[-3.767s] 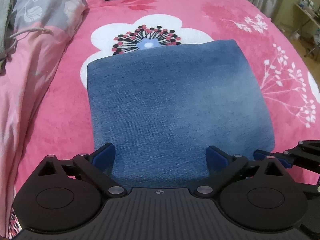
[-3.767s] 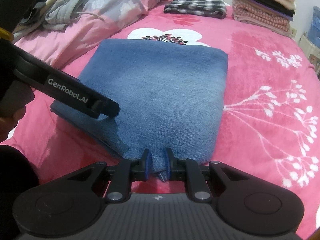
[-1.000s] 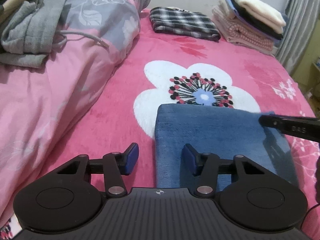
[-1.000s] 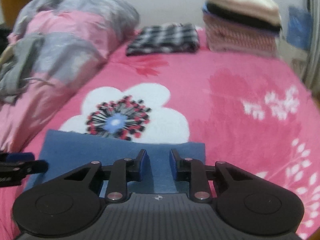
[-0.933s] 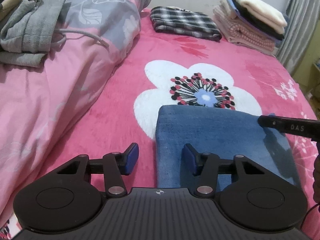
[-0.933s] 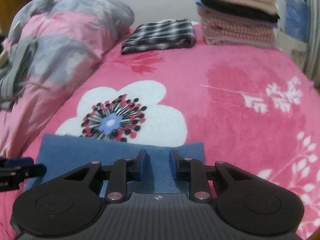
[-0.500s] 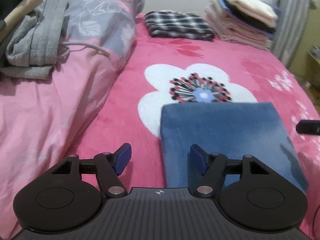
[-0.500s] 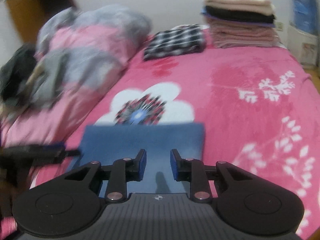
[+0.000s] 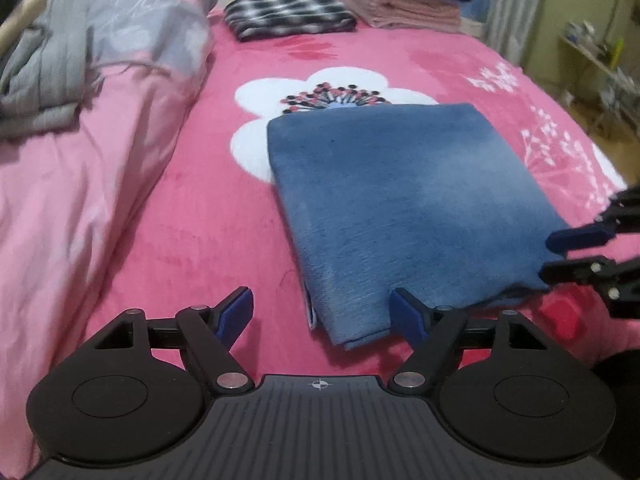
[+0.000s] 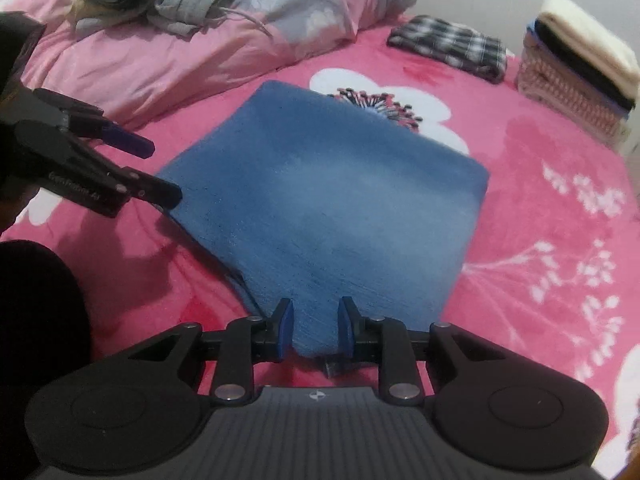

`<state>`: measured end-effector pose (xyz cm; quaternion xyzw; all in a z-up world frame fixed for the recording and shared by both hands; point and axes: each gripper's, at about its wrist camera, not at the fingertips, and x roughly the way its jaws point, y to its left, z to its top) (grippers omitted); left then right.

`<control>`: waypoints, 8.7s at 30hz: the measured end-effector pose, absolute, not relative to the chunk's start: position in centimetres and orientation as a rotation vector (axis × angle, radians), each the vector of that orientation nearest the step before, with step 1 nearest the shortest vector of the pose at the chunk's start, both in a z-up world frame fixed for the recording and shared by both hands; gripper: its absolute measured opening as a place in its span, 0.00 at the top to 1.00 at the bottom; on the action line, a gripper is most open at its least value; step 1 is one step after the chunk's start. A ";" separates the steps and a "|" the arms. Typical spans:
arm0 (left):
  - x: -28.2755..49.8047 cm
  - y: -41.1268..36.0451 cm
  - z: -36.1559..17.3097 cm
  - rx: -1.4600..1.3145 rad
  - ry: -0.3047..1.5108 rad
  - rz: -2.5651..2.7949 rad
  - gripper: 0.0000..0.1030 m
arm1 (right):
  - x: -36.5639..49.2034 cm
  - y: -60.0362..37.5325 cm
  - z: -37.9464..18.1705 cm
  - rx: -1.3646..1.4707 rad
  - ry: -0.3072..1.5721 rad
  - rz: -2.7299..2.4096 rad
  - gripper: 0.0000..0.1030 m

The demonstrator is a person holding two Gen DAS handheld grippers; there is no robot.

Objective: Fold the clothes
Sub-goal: 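Hold the left tool at the jeans bundle corner while the right tool presses, then press both open tools against the folded jeans edge to square the bundle, then grip the folded jeans edge with the left tool while the right tool grips beside it, then lift and carry the folded jeans with both tools toward the plaid shirt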

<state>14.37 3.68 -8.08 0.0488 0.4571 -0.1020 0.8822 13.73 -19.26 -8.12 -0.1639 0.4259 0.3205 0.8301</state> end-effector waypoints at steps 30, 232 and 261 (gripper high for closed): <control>14.4 4.2 -8.6 0.109 0.956 -0.235 0.23 | 11.0 -12.5 -11.0 -0.690 0.780 0.686 0.73; 24.1 8.0 -15.6 -0.712 1.155 -0.651 0.00 | 27.2 -32.5 -19.8 0.972 1.203 0.794 0.62; 26.0 8.9 -10.0 -0.940 1.146 -0.585 0.22 | 31.2 -29.0 -10.2 0.828 1.236 0.797 0.74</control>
